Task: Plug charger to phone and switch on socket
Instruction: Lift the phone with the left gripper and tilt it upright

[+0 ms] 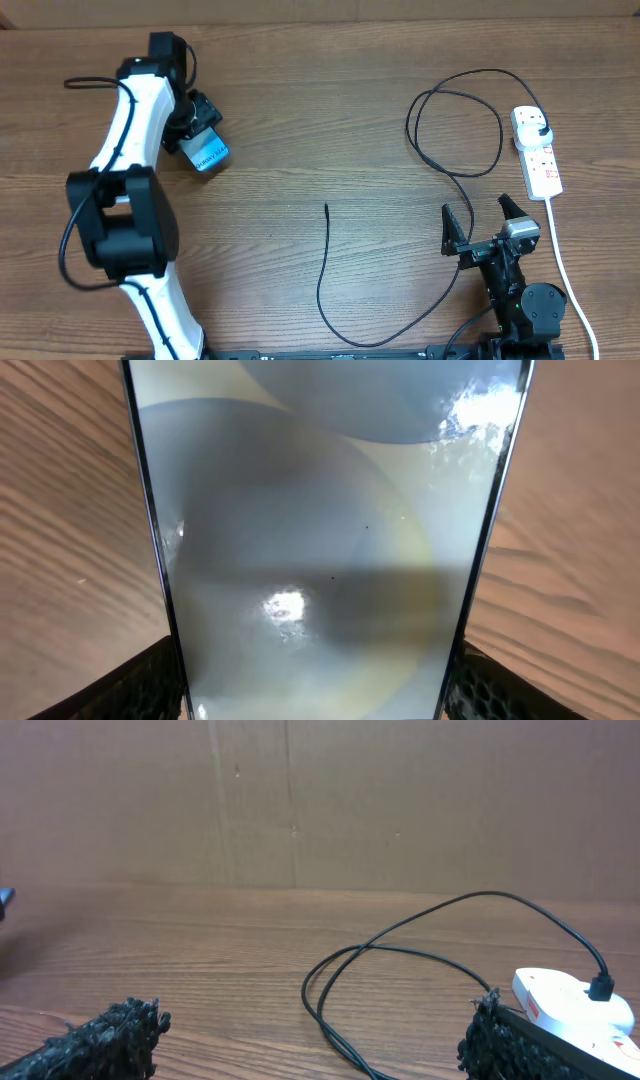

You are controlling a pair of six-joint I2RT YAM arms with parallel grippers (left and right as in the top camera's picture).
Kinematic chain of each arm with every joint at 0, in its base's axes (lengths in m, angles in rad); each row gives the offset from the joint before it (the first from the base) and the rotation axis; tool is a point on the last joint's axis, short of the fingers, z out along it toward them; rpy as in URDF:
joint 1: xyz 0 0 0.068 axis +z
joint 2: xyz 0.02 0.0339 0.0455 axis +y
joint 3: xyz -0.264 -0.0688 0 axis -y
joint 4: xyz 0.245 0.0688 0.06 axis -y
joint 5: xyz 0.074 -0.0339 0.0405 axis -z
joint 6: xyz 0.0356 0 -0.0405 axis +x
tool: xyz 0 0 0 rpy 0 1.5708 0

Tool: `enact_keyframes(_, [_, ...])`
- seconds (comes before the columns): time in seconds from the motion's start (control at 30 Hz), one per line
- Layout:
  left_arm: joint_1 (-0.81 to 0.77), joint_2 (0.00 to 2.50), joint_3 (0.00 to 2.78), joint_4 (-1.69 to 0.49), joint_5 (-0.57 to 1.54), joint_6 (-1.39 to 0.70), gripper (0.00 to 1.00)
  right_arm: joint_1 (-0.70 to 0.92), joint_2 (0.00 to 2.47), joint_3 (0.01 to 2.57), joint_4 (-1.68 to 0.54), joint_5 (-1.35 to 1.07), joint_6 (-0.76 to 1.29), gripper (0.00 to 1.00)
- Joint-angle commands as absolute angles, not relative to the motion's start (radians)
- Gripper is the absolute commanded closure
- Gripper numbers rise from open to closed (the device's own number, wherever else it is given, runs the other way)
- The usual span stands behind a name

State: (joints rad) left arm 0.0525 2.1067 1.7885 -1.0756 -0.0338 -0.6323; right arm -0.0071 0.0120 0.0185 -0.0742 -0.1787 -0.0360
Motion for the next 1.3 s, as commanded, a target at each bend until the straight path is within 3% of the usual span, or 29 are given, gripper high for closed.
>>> enact_keyframes(0.0, [0.045,2.002,1.811,-1.079,0.004,-0.628,0.96,-0.012,0.003,0.008,-0.070,-0.174,-0.031,0.00])
enact_keyframes(0.67, [0.045,1.916,1.811,-1.157,0.433,-0.711,0.96,-0.012,0.003,0.008,-0.070,-0.174,-0.031,0.00])
enact_keyframes(1.07, [0.045,1.916,1.811,-1.219,0.784,-0.981,0.96,-0.012,0.003,0.008,-0.070,-0.174,-0.031,0.00])
enact_keyframes(1.27, [0.045,1.916,1.811,-1.245,0.950,-0.995,0.96,-0.012,0.003,0.008,-0.070,-0.174,-0.031,0.00])
